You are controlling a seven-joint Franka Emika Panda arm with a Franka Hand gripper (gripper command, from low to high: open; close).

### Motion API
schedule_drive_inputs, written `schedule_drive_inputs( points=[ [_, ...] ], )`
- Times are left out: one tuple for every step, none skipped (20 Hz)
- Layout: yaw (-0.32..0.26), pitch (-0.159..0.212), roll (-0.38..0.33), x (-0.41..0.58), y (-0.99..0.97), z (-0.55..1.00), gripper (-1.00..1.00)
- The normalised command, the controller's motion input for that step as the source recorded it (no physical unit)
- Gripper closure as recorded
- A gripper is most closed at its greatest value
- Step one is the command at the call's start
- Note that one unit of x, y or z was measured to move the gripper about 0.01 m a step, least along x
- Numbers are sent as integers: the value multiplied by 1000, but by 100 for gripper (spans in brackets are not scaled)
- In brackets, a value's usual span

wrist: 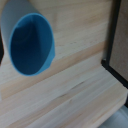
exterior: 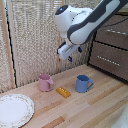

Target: Please adjust your gripper to match the height of the lower drawer handle. Progress your gripper onward until it happens to touch the drawer handle. Now, firmly take hold of it with your gripper, then steadily retract it to swing the drawer wide open.

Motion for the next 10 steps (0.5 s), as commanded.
schedule_drive_inputs(
  points=[
    [148,-10,-349,-43,-311,-177,-100],
    [145,-22,-341,-29,-340,-160,-100],
    [139,-30,-331,-20,-371,-160,-100],
    [132,-36,-326,-23,-397,-143,-100],
    [126,-48,-324,-14,-414,-114,-100],
    [124,-56,-309,0,-446,-123,-100],
    [122,-60,-301,0,-466,-131,-100],
    [120,-63,-290,0,-486,-140,-100],
    [117,-65,-281,0,-511,-157,-100],
    [114,-70,-273,0,-531,-149,-100]
  ],
)
